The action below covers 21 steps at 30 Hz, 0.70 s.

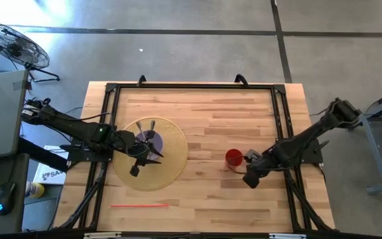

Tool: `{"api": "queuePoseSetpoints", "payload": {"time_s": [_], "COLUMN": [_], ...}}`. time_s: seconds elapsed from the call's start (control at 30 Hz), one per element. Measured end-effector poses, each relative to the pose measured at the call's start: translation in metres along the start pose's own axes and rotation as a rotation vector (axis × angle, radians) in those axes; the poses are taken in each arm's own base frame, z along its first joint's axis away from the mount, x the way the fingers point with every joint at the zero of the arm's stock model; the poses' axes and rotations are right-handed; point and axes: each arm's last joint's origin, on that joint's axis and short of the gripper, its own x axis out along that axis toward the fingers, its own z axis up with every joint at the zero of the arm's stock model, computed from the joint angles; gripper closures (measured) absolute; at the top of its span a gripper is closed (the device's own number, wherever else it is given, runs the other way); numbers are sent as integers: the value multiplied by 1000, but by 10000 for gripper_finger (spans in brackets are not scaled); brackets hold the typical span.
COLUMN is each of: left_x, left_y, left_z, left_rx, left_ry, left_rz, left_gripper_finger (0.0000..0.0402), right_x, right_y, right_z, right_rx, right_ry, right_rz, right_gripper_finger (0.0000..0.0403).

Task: Pick & Place Utensil
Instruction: Put the orange cup on the brown placemat

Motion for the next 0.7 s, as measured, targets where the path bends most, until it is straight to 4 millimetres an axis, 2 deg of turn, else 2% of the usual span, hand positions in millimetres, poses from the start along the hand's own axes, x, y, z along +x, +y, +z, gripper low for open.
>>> {"api": "queuePoseSetpoints", "payload": {"time_s": [0.13, 0.43, 0.57, 0.7], "left_x": [0, 0, 0, 0], "left_y": [0, 0, 0, 0], "left_z": [0, 0, 1, 2], "left_rx": [0, 0, -9, -30], "left_ry": [0, -2, -8, -16], "left_rz": [0, 0, 2, 3], "left_gripper_finger": [286, 286, 286, 286], "right_x": [10, 8, 9, 18], "right_y": [-2, 0, 2, 3], "right_z": [-9, -26, -27, -28], "right_rx": [-57, -231, -289, -312], "right_ry": [-139, -544, -636, -644], "right_rz": [17, -35, -63, -107], "right_gripper_finger": [57, 57, 57, 57]}}
